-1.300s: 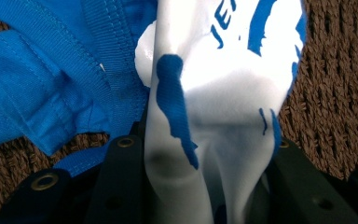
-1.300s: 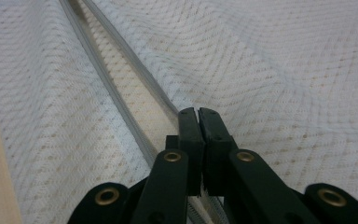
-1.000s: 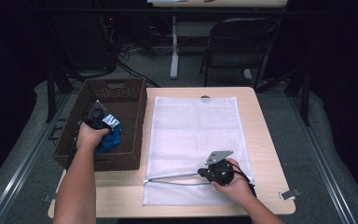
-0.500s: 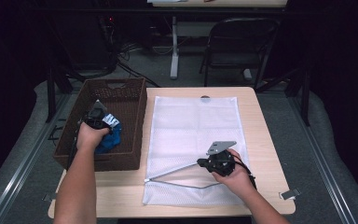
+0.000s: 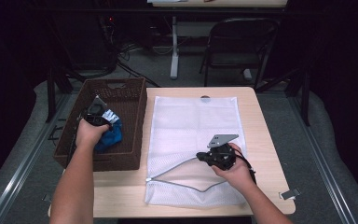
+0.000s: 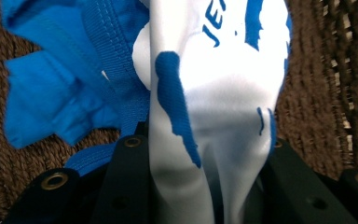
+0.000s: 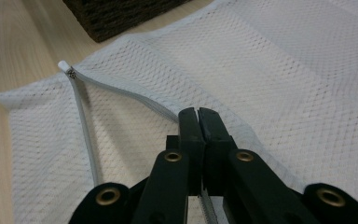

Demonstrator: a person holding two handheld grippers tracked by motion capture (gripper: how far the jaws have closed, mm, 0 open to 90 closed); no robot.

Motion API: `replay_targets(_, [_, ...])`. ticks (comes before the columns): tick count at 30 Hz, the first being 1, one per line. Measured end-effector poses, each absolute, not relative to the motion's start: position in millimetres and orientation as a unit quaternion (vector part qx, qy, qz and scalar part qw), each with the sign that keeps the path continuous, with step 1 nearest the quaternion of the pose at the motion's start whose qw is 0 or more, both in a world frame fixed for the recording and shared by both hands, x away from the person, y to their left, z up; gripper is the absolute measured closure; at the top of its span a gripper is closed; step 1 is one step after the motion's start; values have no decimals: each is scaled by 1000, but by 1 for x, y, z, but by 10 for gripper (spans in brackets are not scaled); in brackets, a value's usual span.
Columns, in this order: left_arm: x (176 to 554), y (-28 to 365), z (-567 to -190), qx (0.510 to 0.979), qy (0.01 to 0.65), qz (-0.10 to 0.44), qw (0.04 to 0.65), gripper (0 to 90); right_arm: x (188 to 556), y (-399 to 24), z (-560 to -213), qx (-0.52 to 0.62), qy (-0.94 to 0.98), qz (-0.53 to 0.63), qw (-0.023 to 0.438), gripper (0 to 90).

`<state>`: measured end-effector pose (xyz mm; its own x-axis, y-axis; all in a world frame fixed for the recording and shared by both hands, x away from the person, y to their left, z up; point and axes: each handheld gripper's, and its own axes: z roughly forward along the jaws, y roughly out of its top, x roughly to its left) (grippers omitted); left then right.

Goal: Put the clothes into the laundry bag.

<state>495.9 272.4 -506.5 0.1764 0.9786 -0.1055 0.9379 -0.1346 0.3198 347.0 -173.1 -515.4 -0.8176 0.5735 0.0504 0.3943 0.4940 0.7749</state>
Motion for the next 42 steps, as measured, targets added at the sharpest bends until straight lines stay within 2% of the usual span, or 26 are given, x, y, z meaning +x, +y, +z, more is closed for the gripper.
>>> replay_targets(9, [493, 268, -491, 752, 630, 67, 179, 692, 352, -173, -506, 283, 851, 428, 111, 888])
replay_targets(42, [480, 267, -452, 762, 611, 83, 197, 692, 373, -178, -487, 281, 836, 460, 104, 888])
